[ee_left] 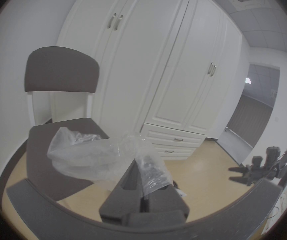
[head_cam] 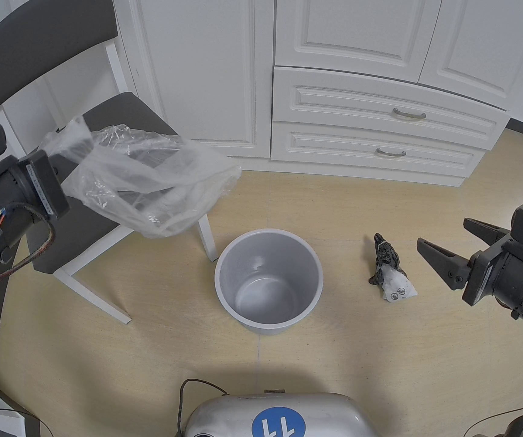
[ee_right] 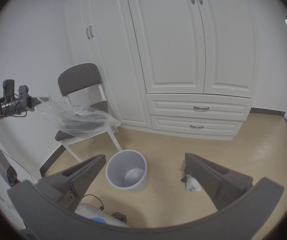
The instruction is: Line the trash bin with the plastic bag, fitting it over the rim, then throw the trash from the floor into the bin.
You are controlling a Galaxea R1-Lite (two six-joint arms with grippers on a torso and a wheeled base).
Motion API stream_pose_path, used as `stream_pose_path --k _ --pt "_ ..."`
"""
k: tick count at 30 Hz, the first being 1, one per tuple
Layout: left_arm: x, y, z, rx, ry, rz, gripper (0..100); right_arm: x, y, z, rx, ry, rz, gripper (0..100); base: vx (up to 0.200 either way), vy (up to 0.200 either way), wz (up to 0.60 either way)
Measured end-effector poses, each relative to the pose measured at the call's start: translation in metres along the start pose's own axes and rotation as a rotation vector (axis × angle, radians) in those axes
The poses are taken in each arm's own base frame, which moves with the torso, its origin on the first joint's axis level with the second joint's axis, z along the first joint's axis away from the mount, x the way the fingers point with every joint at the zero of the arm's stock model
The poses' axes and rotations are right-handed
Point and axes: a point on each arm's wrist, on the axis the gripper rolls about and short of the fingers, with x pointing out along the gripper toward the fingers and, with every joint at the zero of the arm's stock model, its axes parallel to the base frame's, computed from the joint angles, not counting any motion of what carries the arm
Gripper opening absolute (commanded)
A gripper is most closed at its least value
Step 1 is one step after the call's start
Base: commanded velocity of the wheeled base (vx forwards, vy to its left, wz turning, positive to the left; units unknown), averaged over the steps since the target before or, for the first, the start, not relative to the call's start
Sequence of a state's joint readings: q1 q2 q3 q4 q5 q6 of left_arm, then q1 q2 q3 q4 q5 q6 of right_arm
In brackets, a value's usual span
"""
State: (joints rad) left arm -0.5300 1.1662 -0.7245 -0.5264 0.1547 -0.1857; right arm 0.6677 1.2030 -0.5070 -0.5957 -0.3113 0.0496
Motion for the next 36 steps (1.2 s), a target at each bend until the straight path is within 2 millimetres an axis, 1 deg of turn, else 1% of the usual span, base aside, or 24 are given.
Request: stream_pose_path --k 4,9,16,23,30,36 --pt "-0.002 -0.022 0.008 -0.026 -0.022 -0.072 0 -0.002 0.008 -0.004 -0.012 0.013 0.018 100 0.000 0.000 0.00" --pt "-0.006 -0.036 0.014 -0.047 -0.058 -0.136 0 0.000 0.017 -0.012 -0.023 0.046 0.054 100 0.000 0.000 0.00" --pt "-0.015 -0.042 0.015 -0.057 -0.065 -0.191 0 0.009 0.023 -0.021 -0.012 0.084 0.062 100 0.000 0.000 0.00" --pt "-0.022 -0.046 0.016 -0.055 -0.075 -0.228 0 0.013 0.025 -0.028 -0.021 0.113 0.068 100 0.000 0.000 0.00" --pt "-0.027 -0.047 0.019 -0.060 -0.090 -0.245 0 0.016 0.032 -0.035 -0.017 0.090 0.098 100 0.000 0.000 0.00" --pt "-0.029 -0.048 0.021 -0.070 -0.108 -0.257 0 0.015 0.042 -0.051 -0.044 0.126 0.152 100 0.000 0.000 0.00"
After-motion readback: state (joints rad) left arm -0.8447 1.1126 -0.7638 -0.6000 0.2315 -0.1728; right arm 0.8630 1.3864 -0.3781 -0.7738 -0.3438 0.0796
